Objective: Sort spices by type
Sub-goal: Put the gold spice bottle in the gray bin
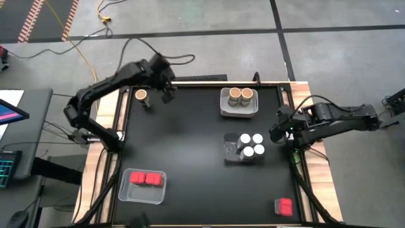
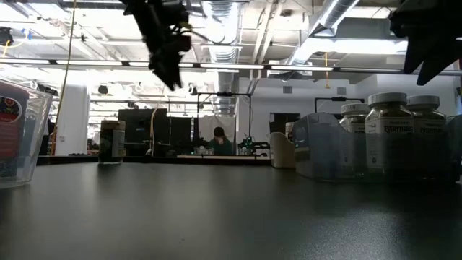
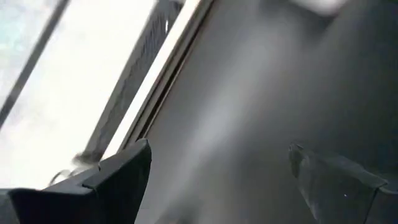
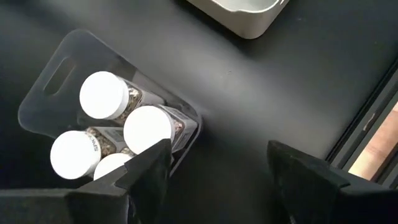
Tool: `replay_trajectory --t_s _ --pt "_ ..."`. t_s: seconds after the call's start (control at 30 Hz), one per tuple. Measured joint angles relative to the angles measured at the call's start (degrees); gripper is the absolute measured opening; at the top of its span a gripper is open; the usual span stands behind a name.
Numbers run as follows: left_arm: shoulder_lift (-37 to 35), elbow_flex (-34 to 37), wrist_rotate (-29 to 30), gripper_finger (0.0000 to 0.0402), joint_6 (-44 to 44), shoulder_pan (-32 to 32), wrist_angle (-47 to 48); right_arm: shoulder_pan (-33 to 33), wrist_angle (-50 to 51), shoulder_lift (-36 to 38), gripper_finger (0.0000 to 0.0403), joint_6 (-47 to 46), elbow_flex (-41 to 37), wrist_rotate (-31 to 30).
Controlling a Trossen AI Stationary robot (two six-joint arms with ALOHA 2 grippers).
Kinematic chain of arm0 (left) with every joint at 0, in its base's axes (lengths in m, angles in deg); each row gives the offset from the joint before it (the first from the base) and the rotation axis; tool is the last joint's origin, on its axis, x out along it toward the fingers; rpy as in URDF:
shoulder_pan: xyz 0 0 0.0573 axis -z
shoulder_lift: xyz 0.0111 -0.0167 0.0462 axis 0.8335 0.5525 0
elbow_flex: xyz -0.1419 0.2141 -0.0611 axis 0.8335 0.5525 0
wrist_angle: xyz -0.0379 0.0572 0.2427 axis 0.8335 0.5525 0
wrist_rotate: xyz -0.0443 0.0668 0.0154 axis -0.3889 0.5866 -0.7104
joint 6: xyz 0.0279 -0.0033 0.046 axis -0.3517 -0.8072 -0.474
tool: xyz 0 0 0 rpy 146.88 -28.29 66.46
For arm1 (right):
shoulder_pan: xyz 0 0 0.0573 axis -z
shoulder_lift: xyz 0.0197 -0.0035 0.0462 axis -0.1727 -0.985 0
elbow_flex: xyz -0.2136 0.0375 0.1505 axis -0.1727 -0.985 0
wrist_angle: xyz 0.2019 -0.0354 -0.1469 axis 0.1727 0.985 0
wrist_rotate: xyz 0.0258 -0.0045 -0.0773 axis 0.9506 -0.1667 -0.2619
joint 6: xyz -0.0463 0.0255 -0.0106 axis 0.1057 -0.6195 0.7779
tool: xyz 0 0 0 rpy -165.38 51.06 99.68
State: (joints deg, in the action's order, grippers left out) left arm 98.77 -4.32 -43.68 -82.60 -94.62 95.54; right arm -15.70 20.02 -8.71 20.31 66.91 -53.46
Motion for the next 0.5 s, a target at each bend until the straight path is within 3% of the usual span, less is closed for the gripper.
replay_trajectory --t_s 0.27,0.37,0.5 --pt "0.2 -1.9 -0.1 0.0361 -22.3 -10.6 10.2 1.2 0.0 0.0 0.0292 0.2 0.0 -0.2" --pt "0.6 -1.9 -0.4 0.0361 -31.7 -12.4 11.6 1.4 0.0 0.0 0.0292 0.2 0.0 -0.9" --pt "2.3 -1.9 -0.9 0.0361 -37.3 -13.8 14.8 1.5 -0.4 0.0 0.0292 0.2 0.0 -1.0"
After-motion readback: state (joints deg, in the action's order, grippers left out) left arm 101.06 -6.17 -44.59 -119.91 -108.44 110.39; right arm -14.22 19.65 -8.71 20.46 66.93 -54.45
